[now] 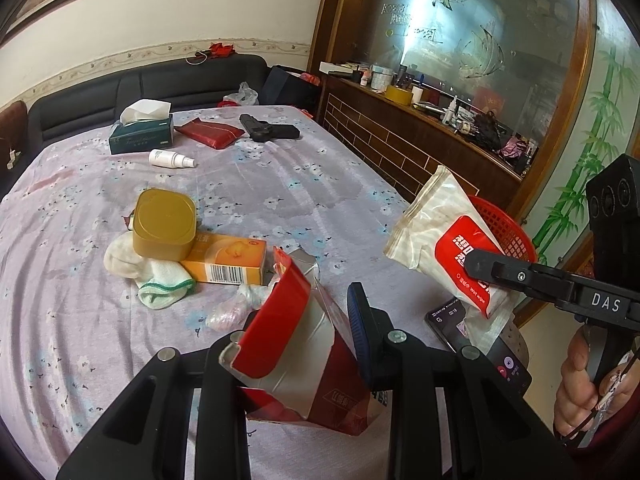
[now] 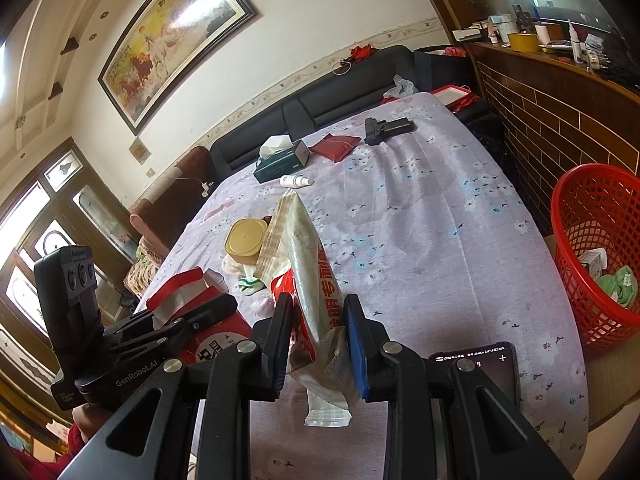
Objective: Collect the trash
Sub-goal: 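Hold the snack box in the left gripper while the right lifts the tissue packet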
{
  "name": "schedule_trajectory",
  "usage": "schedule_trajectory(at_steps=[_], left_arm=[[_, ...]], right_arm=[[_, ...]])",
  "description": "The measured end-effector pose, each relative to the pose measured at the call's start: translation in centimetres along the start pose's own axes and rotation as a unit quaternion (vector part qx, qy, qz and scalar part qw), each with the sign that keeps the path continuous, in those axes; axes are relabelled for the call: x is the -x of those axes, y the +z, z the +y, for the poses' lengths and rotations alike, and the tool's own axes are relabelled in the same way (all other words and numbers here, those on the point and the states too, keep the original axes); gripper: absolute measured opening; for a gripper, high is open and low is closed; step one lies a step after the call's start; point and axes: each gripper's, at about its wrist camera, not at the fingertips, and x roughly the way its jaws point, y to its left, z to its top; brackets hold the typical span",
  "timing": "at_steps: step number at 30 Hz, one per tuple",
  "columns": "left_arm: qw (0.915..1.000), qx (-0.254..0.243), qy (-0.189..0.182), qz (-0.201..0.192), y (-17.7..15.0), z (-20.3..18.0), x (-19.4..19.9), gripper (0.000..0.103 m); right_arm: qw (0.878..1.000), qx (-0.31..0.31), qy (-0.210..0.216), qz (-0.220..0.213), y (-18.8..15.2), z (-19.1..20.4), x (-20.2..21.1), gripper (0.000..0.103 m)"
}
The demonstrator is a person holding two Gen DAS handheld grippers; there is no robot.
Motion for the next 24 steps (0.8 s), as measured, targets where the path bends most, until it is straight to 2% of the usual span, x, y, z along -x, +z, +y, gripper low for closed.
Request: schedule_trajectory(at_steps=[24], left_arm=[[1.0, 0.002, -0.001, 0.003, -0.16, 0.16, -0.29, 0.029]], right_arm=[[1.0, 0.002, 0.0, 0.007, 0.17, 0.1, -0.26, 0.028]])
